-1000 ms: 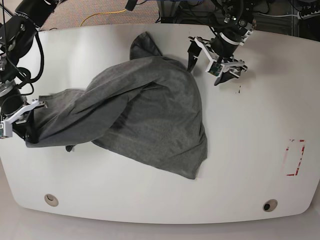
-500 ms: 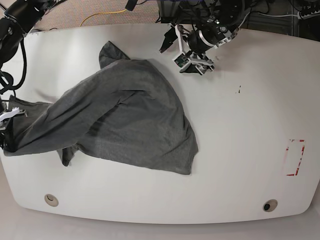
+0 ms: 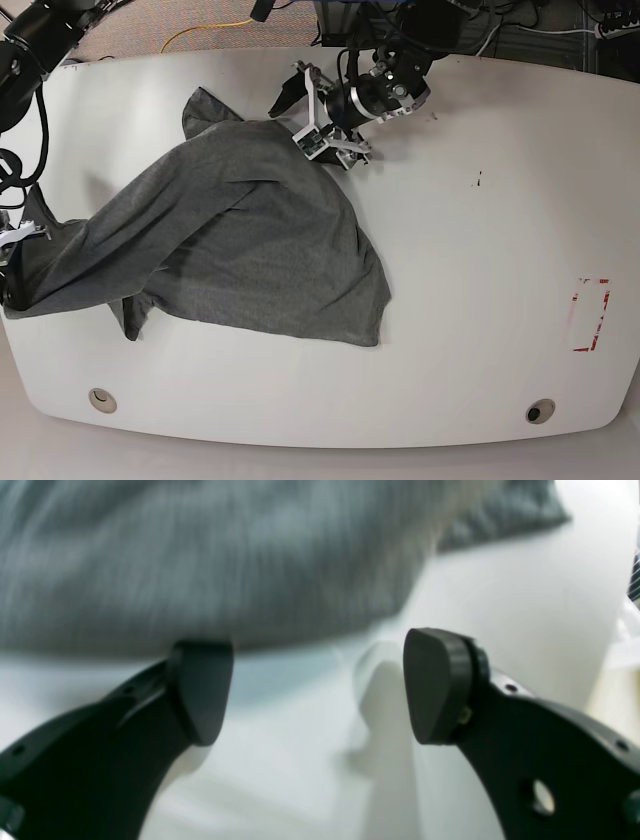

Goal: Fold the T-shirt properly
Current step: 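Grasp the shirt edge with the left gripper near the shirt's middle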

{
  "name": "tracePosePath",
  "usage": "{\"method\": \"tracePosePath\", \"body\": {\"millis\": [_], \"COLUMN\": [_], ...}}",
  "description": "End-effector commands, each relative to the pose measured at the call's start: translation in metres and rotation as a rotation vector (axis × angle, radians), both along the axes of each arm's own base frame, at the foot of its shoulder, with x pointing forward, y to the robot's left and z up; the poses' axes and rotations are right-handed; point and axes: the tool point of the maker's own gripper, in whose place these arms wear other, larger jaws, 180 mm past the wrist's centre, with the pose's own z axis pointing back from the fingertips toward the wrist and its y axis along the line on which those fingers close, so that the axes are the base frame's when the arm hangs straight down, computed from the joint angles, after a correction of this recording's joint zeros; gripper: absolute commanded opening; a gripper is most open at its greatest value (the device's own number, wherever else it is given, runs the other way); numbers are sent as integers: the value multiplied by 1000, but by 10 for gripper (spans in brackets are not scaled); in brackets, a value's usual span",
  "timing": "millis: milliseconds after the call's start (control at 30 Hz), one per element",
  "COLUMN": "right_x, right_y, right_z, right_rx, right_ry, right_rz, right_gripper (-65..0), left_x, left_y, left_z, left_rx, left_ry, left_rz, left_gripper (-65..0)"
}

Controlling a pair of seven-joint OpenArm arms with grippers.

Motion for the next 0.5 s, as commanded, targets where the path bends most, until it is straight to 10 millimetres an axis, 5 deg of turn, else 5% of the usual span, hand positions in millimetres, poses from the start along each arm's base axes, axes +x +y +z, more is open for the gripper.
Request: {"method": "tracePosePath", "body": {"millis": [0, 167, 333, 367, 467], "right_x": [2, 2, 2, 2, 2], "right_y": [1, 1, 1, 1, 1], "right_z": [23, 22, 22, 22, 21], "right_rx": [-20, -16, -16, -16, -16], "right_ry": [-71, -70, -70, -70, -68], "right_rz": [13, 13, 13, 13, 11], "right_gripper": [-650, -650, -650, -650, -650], "left_x": [10, 23, 39, 41, 48], "left_y": [-17, -34, -35, -35, -30], "left_z": [4, -3, -16, -18, -16], "left_rx": [-31, -41, -11, -4, -5], "left_ry": [6, 36, 58, 60, 52], "left_rz": [-5, -12, -22, -23, -8], "left_gripper": [-153, -183, -586, -635, -647]}}
